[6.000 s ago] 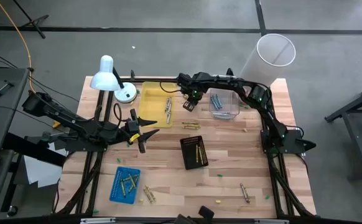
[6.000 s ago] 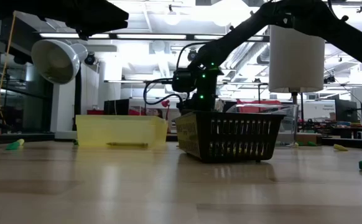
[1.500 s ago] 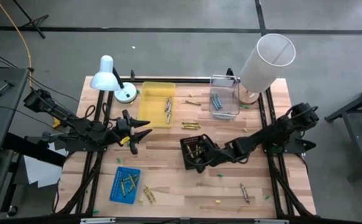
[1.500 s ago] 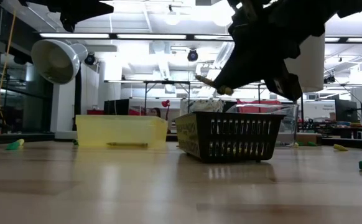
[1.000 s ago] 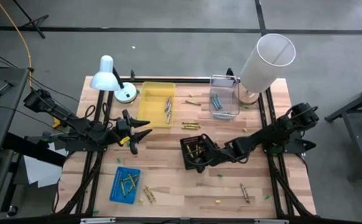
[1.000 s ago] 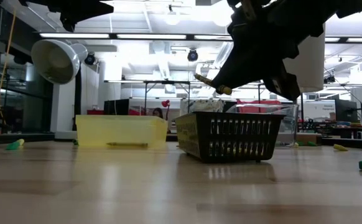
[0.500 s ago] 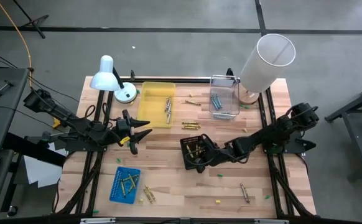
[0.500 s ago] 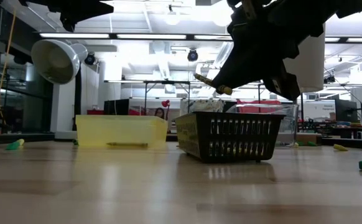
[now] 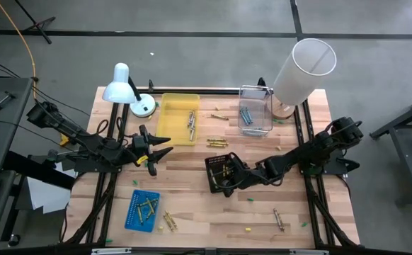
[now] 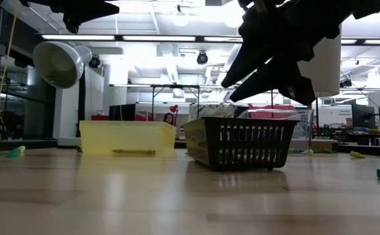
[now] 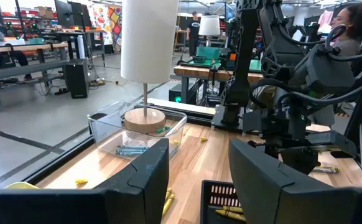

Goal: Sort crayons
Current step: Put the gray crayon into the yellow transparent bin

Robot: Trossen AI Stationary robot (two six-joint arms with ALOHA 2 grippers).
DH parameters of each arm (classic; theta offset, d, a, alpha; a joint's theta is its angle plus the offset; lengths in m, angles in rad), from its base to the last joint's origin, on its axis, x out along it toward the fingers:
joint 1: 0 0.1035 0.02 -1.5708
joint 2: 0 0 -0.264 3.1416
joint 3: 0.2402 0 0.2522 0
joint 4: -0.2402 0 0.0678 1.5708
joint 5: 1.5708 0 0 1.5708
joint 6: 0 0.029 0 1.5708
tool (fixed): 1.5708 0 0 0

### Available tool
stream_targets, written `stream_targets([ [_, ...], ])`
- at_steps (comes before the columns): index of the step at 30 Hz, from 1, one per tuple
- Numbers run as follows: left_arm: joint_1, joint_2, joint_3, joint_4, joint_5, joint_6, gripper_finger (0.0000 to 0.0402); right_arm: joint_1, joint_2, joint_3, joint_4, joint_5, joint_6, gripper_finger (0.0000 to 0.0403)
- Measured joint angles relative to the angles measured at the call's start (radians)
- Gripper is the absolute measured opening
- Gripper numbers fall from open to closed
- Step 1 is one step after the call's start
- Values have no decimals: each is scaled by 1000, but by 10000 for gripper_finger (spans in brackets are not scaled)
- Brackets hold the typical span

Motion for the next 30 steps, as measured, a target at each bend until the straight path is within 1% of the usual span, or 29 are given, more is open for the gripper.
stream_targets([
  [4,0,0,0,0,0,0,154,0,0,0,0,0,-1,121],
  [8,0,0,0,0,0,0,154,0,0,0,0,-3,-10,132],
  [13,0,0,0,0,0,0,154,-3,-16,0,2,-49,-95,133],
  [15,0,0,0,-1,0,0,154,-3,-43,0,3,-48,-148,133],
  [23,0,0,0,-3,0,0,154,14,-218,0,-17,94,-381,133],
  [26,0,0,0,-3,0,0,154,41,-267,0,-76,154,-414,133],
  [30,0,0,0,-7,0,0,154,73,-292,0,-129,211,-409,133],
])
